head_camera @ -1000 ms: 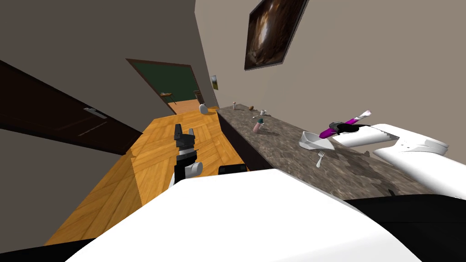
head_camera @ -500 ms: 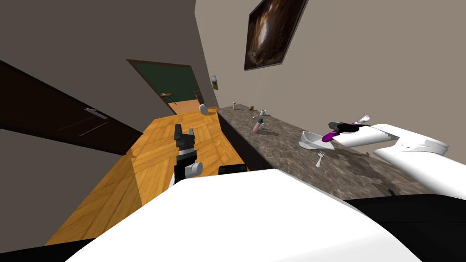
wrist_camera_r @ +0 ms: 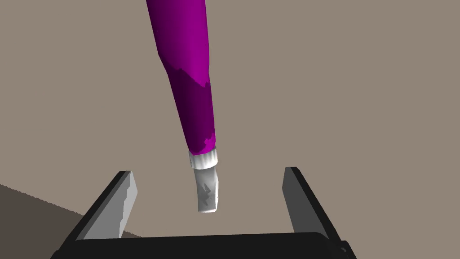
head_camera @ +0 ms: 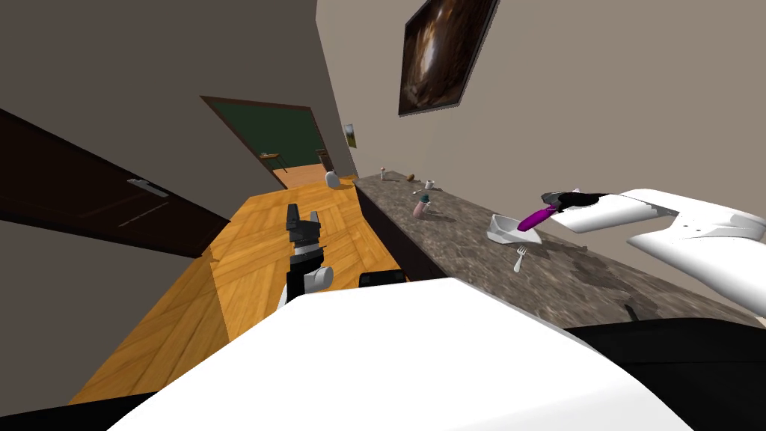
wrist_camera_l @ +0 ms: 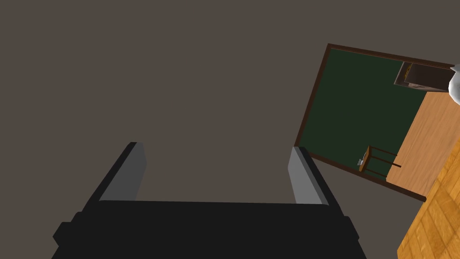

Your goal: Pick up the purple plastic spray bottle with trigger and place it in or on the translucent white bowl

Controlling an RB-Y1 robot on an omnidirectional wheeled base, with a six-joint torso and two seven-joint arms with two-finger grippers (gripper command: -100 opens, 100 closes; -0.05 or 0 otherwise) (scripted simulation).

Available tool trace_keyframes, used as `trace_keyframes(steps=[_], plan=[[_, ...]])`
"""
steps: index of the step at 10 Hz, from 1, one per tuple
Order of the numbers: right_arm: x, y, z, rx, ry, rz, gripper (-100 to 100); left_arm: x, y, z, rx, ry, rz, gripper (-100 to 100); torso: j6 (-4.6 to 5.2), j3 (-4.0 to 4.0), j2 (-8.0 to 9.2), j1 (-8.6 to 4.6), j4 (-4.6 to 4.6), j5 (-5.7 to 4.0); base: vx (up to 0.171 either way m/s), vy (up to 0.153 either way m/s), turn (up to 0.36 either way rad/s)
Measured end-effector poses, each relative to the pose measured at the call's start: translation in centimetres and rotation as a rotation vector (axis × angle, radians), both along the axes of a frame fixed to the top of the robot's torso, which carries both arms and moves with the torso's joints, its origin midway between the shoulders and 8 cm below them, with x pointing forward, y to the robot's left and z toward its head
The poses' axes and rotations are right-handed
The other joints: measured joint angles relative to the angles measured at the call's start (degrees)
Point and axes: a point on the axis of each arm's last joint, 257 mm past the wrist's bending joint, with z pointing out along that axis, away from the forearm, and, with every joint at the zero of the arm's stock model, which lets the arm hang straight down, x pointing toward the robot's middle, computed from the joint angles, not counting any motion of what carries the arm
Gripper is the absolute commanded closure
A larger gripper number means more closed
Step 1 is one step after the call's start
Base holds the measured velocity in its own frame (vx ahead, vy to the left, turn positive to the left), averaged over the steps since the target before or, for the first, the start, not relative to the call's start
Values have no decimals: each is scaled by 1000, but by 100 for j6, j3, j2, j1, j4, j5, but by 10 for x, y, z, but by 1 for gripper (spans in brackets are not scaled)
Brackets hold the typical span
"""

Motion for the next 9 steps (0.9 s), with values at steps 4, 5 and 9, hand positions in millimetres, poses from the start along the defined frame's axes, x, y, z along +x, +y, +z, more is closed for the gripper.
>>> trace_keyframes(steps=[4, 5, 9], plan=[[10, 11, 17, 2, 4, 11, 0, 0, 0, 0, 0, 0, 0, 0, 0, -1, -1, 7, -1, 0, -5, -12, -12], [10, 11, 17, 2, 4, 11, 0, 0, 0, 0, 0, 0, 0, 0, 0, -1, -2, 9, -1, 0, 0, 0, 0], [10, 11, 16, 2, 4, 12, 0, 0, 0, 0, 0, 0, 0, 0, 6, 3, 4, 9, 2, 3, 0, 0, 0]])
